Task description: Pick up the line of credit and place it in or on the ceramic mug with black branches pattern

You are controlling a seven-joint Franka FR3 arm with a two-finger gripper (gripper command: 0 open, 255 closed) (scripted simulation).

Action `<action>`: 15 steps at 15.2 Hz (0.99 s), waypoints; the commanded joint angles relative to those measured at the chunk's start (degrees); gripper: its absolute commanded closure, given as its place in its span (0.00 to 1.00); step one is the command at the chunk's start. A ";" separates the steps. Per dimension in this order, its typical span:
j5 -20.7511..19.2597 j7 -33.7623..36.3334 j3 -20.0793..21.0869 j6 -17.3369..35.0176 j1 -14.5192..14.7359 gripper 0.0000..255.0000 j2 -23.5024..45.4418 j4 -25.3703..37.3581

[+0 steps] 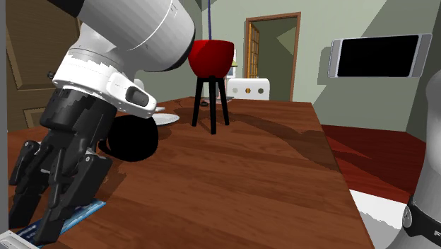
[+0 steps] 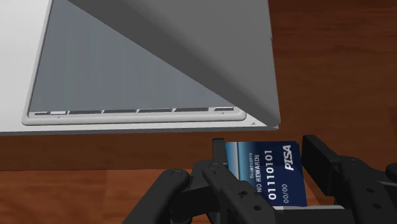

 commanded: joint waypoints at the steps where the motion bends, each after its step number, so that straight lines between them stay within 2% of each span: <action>1: 0.00 0.00 0.01 0.00 0.00 1.00 0.01 -0.02; 6: -0.01 0.00 0.00 0.00 0.01 1.00 0.02 -0.01; 15: -1.07 3.39 -0.24 -5.72 -0.61 1.00 -4.74 1.64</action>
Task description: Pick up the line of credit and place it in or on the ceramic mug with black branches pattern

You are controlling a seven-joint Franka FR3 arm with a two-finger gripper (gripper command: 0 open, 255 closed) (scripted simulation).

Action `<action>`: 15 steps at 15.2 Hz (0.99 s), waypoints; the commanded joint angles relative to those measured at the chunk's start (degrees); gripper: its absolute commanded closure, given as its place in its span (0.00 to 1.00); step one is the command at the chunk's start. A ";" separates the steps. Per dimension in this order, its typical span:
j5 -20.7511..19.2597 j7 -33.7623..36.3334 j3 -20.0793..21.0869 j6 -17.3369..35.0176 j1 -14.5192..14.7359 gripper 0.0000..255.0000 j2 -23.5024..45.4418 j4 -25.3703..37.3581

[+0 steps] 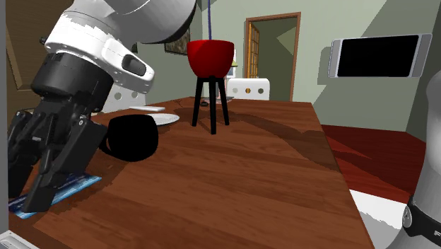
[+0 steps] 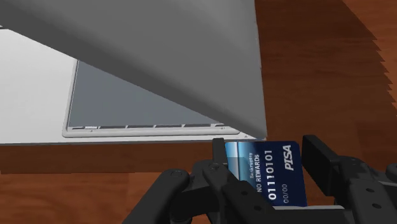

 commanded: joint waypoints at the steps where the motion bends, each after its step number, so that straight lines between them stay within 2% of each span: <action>1: -0.34 0.81 -0.08 -1.28 -0.11 1.00 -0.81 0.62; 15: -2.00 5.85 -0.70 -10.32 -1.00 1.00 -6.30 5.28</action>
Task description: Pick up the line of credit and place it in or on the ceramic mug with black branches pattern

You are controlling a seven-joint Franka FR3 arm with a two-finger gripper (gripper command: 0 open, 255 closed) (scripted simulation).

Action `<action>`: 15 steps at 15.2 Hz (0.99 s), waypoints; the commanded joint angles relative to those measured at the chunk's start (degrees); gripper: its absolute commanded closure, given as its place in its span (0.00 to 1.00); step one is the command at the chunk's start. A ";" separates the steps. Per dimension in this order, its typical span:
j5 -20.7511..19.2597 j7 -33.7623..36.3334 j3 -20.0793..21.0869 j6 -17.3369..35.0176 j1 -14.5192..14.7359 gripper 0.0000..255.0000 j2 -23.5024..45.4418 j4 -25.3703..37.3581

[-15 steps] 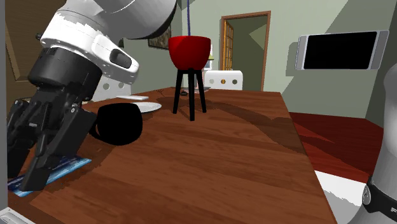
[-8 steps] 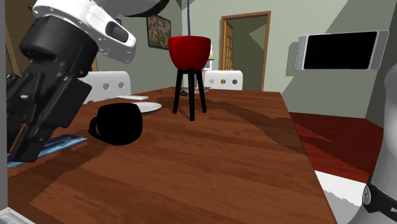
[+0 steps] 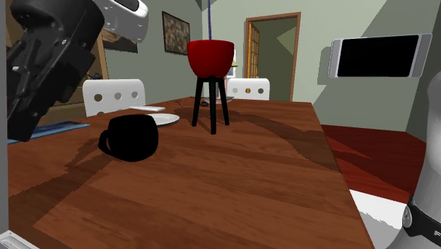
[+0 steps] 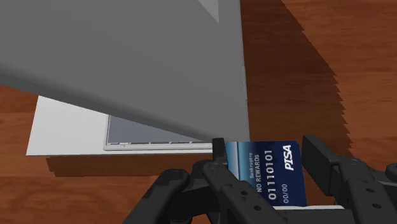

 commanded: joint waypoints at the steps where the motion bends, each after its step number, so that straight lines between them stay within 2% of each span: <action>1: -0.20 0.72 -0.07 -1.23 -0.08 1.00 -0.67 0.73; 9: -1.08 3.34 -0.45 -5.99 -0.49 1.00 -2.53 4.22; 15: -2.65 -1.80 -4.56 -12.18 -4.63 1.00 -0.61 8.21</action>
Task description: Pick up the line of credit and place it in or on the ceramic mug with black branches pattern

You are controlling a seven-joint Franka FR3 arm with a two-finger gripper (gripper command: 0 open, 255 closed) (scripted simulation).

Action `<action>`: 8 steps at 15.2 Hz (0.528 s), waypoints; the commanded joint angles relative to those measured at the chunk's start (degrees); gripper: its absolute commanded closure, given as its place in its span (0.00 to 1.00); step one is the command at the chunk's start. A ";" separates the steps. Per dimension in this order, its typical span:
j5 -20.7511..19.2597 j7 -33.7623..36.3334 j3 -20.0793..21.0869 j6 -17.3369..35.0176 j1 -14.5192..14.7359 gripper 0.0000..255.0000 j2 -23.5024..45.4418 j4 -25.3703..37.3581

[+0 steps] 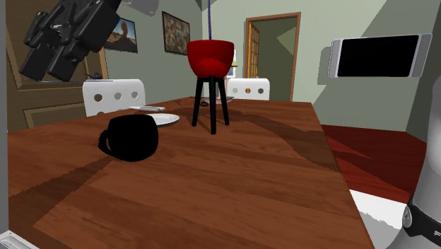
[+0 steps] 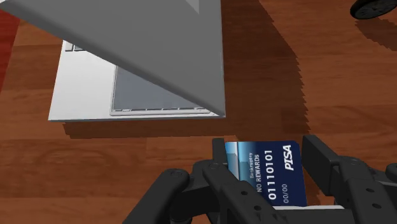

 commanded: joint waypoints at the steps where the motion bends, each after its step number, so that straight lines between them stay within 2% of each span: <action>1: -0.70 -1.66 -1.39 -2.31 -1.44 1.00 0.91 1.83; 7: -3.23 -5.95 -5.12 -8.96 -5.53 1.00 5.65 9.43; 8: -3.16 -6.30 -5.09 -8.34 -5.51 1.00 5.75 8.82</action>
